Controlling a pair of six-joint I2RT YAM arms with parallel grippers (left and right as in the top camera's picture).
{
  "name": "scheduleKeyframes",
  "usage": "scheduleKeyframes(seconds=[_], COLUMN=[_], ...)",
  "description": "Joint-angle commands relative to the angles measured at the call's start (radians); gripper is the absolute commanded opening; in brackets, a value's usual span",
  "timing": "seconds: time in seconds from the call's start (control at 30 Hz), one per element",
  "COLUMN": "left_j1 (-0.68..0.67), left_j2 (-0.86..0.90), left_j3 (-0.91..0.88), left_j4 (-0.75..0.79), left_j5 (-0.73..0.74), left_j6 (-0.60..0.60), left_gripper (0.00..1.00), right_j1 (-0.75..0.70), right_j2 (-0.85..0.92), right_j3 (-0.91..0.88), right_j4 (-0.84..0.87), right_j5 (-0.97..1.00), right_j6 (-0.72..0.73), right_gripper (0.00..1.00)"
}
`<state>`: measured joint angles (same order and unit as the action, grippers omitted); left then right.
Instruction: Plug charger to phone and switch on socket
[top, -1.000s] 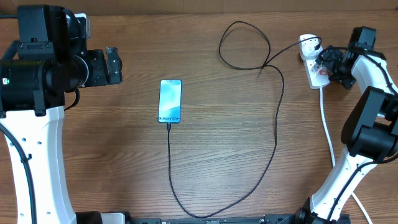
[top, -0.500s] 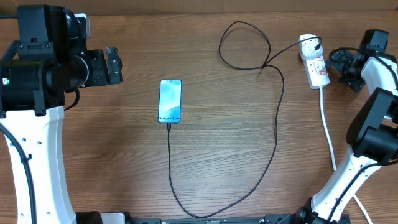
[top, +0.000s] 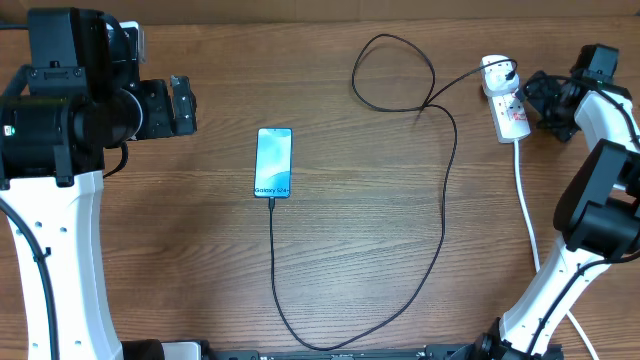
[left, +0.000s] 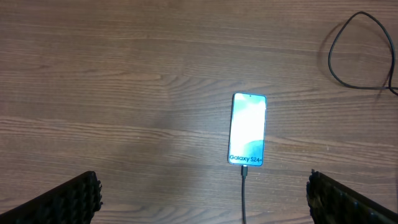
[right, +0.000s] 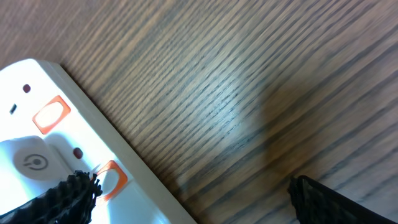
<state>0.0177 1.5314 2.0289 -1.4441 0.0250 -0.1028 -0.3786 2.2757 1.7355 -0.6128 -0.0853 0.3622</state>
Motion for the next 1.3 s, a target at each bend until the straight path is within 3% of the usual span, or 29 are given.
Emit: scheduleKeyframes(seconds=[0.0,1.27], left_j1=[0.002,0.002], left_j2=[0.000,0.000], left_j3=[0.003,0.003], left_j4=[0.001,0.001], left_j5=[-0.009,-0.009], left_j6=[-0.010,-0.010], left_gripper=[1.00,1.00], right_j1=[0.004,0.027], right_j2=[0.025,0.027], right_j3=[0.031,0.018], right_j4=[0.006,0.000], right_j5=[-0.014,0.013], right_j6=[0.000,-0.022], right_gripper=[1.00,1.00])
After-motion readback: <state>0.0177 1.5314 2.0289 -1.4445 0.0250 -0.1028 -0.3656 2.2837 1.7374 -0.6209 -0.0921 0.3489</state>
